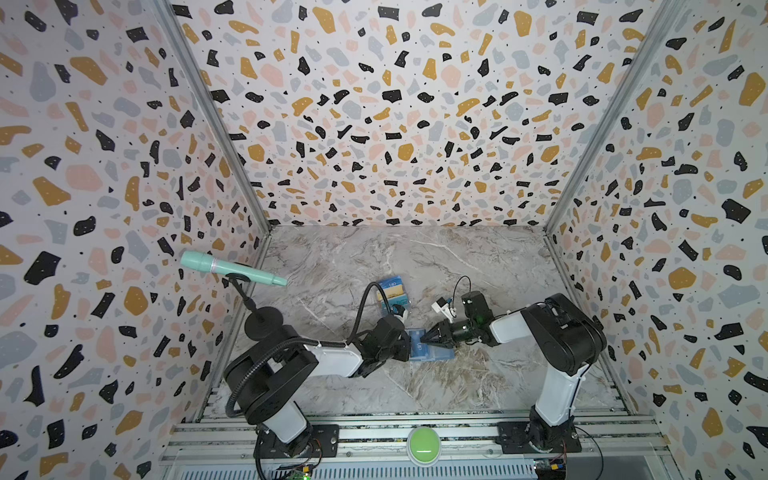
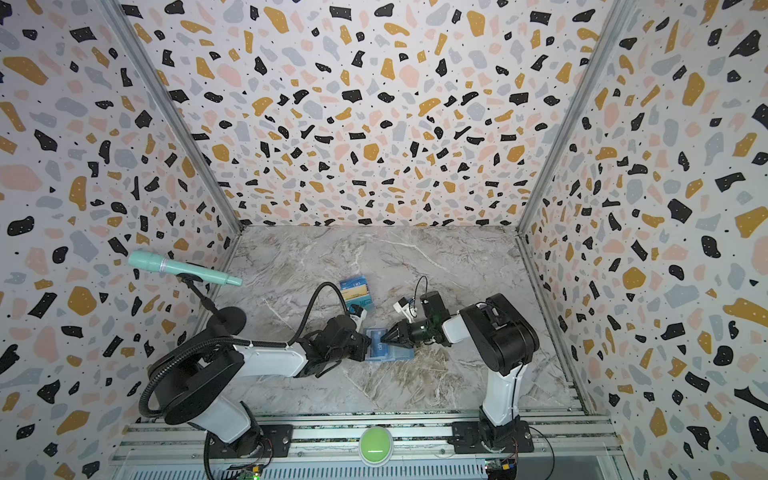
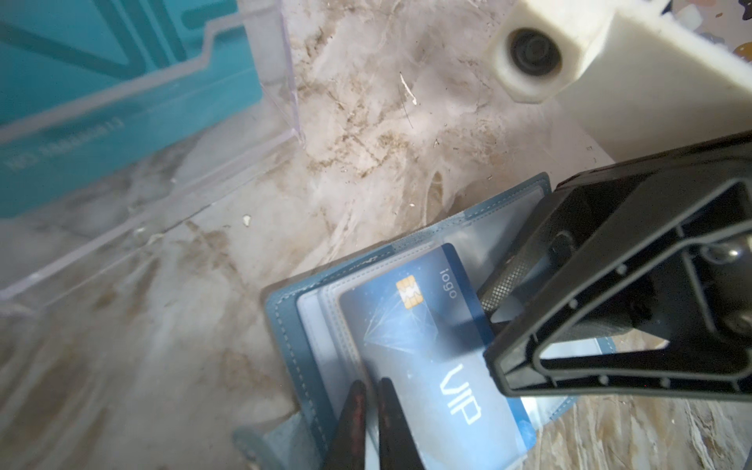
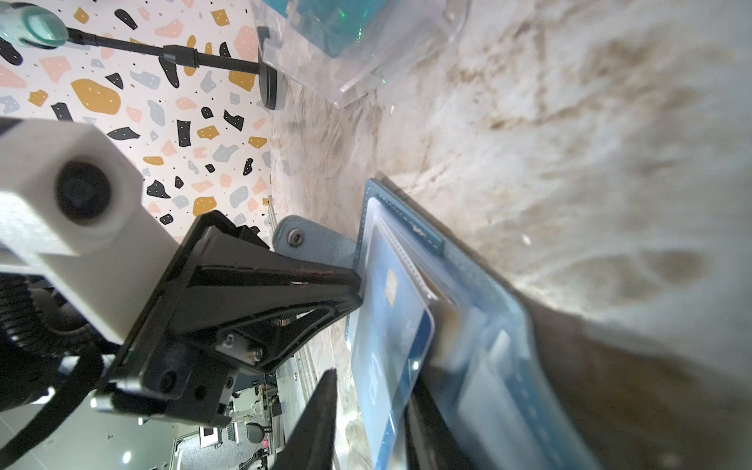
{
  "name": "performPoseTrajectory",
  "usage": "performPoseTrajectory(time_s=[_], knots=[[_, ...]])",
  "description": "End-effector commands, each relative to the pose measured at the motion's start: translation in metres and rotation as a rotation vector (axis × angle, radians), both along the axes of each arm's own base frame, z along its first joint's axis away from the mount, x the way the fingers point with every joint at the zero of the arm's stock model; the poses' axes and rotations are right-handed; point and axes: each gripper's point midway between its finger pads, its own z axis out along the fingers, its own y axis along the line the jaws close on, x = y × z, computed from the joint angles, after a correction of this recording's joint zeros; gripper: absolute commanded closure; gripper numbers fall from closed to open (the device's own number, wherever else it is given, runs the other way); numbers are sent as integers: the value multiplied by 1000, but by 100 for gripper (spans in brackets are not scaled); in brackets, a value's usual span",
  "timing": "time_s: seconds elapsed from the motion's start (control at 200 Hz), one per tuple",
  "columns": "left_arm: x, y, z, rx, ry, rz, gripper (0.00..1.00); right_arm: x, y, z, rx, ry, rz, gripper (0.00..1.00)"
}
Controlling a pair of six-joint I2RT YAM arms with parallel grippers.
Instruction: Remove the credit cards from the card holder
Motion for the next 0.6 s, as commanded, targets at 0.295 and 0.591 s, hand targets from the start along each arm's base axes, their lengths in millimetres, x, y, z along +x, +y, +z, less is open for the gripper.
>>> performPoseTrajectory(time_s=[0.295, 0.591], knots=[[-24, 20, -32, 94, 96, -15, 90, -3, -11, 16, 46, -26, 3, 79], [-25, 22, -34, 94, 99, -12, 90, -2, -9, 18, 68, -20, 9, 81]])
